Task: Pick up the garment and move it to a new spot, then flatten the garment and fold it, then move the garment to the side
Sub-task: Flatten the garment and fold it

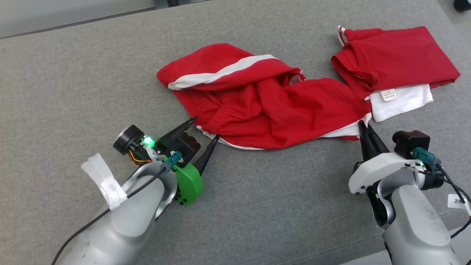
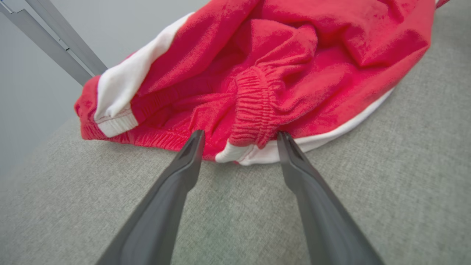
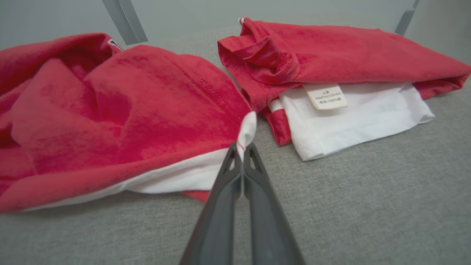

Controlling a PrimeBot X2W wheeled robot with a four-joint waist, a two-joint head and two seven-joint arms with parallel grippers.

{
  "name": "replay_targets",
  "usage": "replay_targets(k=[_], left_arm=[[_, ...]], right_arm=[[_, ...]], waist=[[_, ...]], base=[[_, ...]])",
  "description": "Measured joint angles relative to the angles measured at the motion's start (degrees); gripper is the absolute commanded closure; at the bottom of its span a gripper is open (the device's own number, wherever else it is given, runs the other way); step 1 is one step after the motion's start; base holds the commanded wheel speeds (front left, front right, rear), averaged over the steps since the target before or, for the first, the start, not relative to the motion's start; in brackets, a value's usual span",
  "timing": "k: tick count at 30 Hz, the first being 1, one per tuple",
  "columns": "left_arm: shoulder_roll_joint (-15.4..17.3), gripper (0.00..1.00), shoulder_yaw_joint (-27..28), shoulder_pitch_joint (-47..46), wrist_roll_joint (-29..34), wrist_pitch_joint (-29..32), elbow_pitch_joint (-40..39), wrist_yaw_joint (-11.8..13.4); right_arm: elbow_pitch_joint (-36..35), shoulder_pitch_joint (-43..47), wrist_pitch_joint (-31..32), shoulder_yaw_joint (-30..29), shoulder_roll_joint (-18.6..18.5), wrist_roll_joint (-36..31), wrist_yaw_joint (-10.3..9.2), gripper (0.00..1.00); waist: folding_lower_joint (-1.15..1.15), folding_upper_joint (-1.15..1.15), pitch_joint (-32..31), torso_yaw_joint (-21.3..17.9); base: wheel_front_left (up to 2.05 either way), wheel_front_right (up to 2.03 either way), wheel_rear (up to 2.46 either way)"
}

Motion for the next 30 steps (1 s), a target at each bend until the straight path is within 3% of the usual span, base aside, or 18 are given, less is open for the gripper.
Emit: replay_targets(k=[1, 2, 15, 24, 30], left_arm=[[-0.02, 0.78, -0.85, 0.00, -0.38, 0.00, 0.03, 0.01], [-0.02, 1.00, -1.35, 0.00, -0.48, 0.00, -0.01, 0.00], [1.59, 1.00, 1.30, 0.85, -6.60, 0.00, -6.08, 0.00], [6.45, 1.00, 5.56, -2.53, -13.82, 0.02, -13.61, 0.00], [9.43, 1.00, 7.86, -8.48, -22.02, 3.89, -19.69, 0.00]], right_arm=[[0.00, -0.21, 0.00, 0.12, -0.01, 0.00, 0.00, 1.00], [-0.01, -0.31, 0.00, 0.19, -0.02, 0.00, 0.00, 1.00], [-3.93, -2.11, -1.37, 4.00, -2.52, 0.65, 0.00, 1.00], [-13.27, -9.50, 1.53, 8.89, -6.48, 2.97, -0.01, 1.00], [-17.74, -15.46, 6.50, 11.23, -8.71, 6.38, 0.00, 1.00]], waist=[[0.00, 0.00, 0.02, 0.06], [0.00, 0.00, 0.03, 0.11], [0.00, 0.00, -1.78, 2.48], [0.00, 0.00, -6.75, 4.65], [0.00, 0.00, -11.08, 6.06]], base=[[0.00, 0.00, 0.00], [0.00, 0.00, 0.00], [0.00, 0.00, 0.00], [0.00, 0.00, 0.00], [0.00, 0.00, 0.00]])
